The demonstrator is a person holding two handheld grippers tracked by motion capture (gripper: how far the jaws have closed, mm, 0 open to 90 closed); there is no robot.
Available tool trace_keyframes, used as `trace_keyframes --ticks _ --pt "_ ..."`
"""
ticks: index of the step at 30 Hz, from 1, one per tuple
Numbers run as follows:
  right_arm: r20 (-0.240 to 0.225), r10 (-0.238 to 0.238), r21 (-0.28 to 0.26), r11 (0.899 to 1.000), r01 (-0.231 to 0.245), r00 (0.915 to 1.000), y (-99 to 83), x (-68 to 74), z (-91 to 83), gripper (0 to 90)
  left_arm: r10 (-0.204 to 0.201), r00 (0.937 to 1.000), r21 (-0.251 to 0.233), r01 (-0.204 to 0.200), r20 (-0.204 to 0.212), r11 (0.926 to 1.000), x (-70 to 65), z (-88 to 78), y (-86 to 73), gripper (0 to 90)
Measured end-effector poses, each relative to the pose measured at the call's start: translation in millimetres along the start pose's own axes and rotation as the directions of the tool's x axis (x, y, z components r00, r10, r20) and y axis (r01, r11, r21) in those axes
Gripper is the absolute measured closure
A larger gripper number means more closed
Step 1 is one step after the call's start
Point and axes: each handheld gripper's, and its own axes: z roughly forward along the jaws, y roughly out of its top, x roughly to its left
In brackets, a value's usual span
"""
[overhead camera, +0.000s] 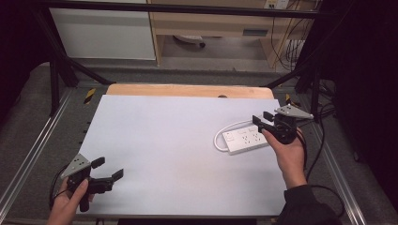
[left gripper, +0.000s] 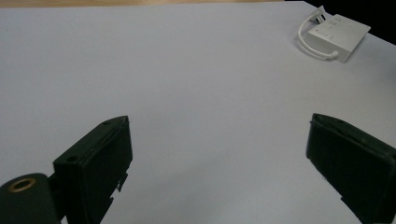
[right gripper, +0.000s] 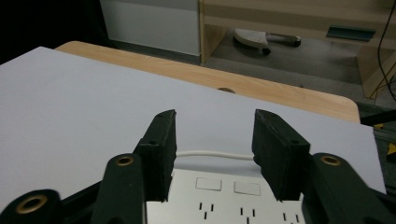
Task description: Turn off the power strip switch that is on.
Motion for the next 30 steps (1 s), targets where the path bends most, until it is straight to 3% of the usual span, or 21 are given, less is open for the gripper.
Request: trace_keyframes --ticks 2,8,12,17,24,30 --pt "-0.012 0.0 -0.007 1.0 -0.001 0.9999 1.4 -1.6 -0.1 58.6 -0.001 1.0 -0.001 0.001 -0.002 1.0 0.2 0.0 0.1 7.0" --pt "-0.007 -0.02 -0.015 1.0 0.02 0.9998 3.9 -1.0 1.3 62.6 0.002 1.0 0.002 -0.002 0.001 1.0 -0.6 0.7 0.1 7.0" --pt "-0.011 -0.025 -0.021 0.999 0.024 0.9996 5.9 -2.1 4.0 70.2 -0.002 1.0 0.001 0.002 -0.001 1.0 0.0 0.6 -0.1 6.9" --pt "0.013 -0.035 -0.016 0.999 0.035 0.9993 6.7 -3.6 11.0 79.3 0.005 1.0 0.01 -0.005 0.002 0.9999 -1.0 1.6 -0.4 7.0" --pt "0.023 -0.014 -0.017 1.0 0.015 0.9996 5.8 -7.1 19.8 83.5 0.003 1.0 0.01 -0.003 0.002 0.9999 -0.6 1.5 -0.5 7.0" --pt "0.041 -0.049 -0.013 0.999 0.05 0.9979 4.3 -9.1 26.7 88.4 0.004 1.0 0.011 -0.004 0.005 0.9999 -1.0 1.7 -0.4 6.9"
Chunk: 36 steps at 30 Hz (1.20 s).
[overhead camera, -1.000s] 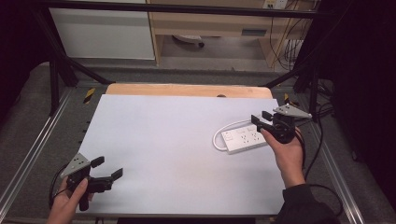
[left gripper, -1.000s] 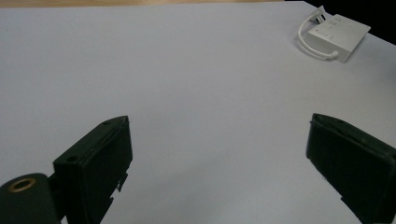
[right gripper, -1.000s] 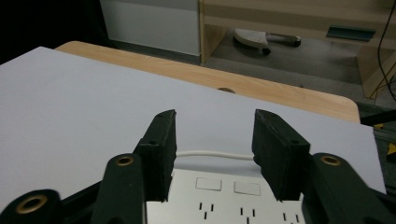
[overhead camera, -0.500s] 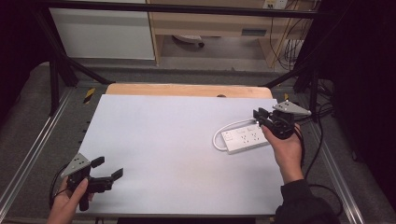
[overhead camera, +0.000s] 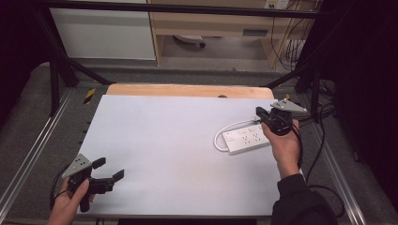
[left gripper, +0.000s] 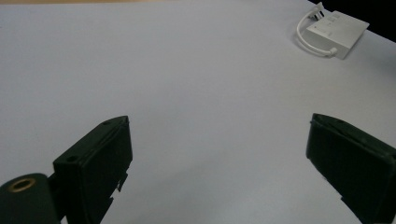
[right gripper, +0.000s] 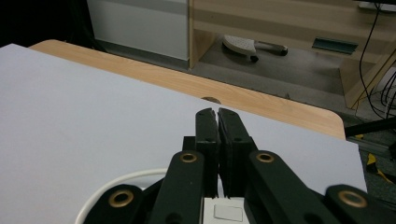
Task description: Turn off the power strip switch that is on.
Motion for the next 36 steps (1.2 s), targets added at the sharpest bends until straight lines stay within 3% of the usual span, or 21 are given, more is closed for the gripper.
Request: trace_keyframes --ticks 24,36 --pt "0.007 -0.002 0.028 1.0 0.002 1.0 -4.2 -5.5 16.4 90.0 0.001 1.0 0.001 -0.001 0.004 1.0 -0.6 0.2 0.0 6.9" --pt "0.008 -0.006 0.075 0.997 0.005 1.0 -8.2 -7.2 26.0 90.0 0.004 1.0 0.001 -0.004 0.004 1.0 -0.6 0.2 0.0 6.9"
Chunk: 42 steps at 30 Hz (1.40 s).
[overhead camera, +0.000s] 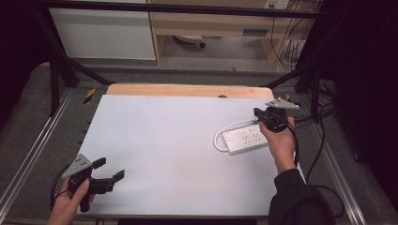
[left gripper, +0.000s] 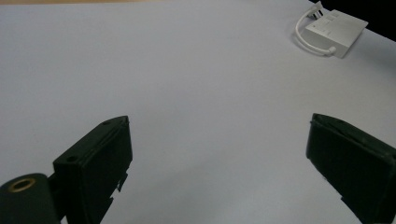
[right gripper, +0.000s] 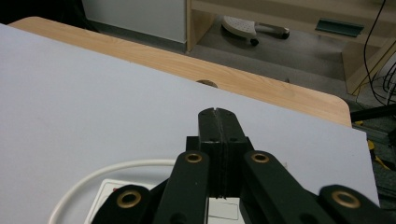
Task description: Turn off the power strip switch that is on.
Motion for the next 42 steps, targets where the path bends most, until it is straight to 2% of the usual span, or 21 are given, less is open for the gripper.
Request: trace_keyframes --ticks 15,31,42 --pt "-0.015 0.013 0.05 0.999 -0.012 0.9998 -6.4 -3.6 12.2 90.0 0.001 1.0 0.002 -0.001 0.001 1.0 -0.3 0.4 0.0 6.9" --pt "0.003 0.001 0.097 0.995 -0.002 1.0 -19.3 -5.4 20.9 90.0 0.002 1.0 0.003 -0.002 0.0 1.0 -0.3 0.6 -0.1 6.9" --pt "-0.01 0.03 0.118 0.993 -0.028 0.9995 -31.7 -4.9 27.5 90.0 0.004 1.0 0.006 -0.004 0.002 1.0 -0.5 0.8 -0.3 6.9"
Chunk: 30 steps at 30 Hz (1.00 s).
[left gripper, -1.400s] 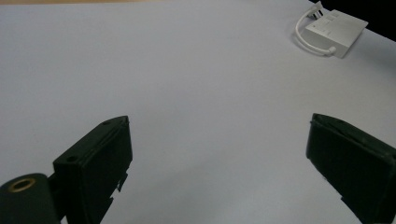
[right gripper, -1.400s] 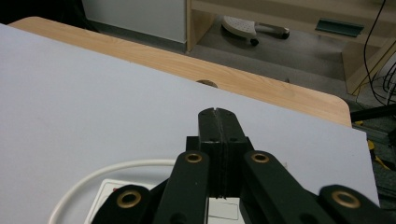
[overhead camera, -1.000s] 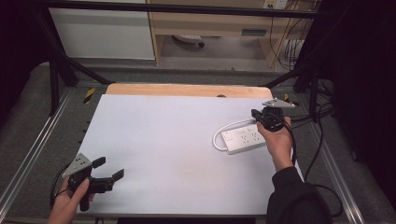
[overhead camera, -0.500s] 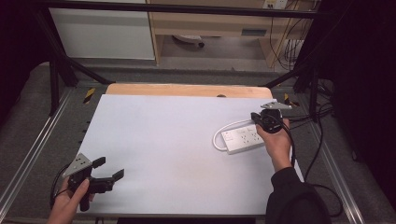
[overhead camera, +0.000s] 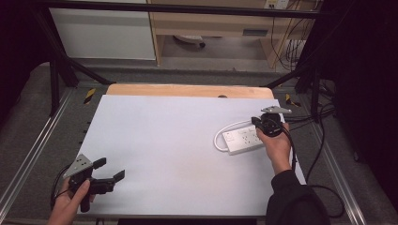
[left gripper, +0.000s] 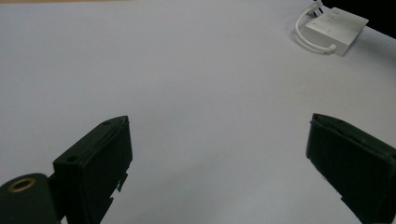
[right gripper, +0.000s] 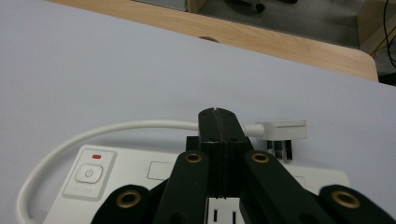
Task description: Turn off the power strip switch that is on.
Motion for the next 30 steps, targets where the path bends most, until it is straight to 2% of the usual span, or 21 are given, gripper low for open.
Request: trace_keyframes --ticks 30 --pt "-0.018 -0.001 0.042 0.999 0.002 0.9998 -17.0 11.6 18.6 90.0 0.003 1.0 0.003 -0.003 0.0 1.0 -0.2 0.3 -0.2 6.9"
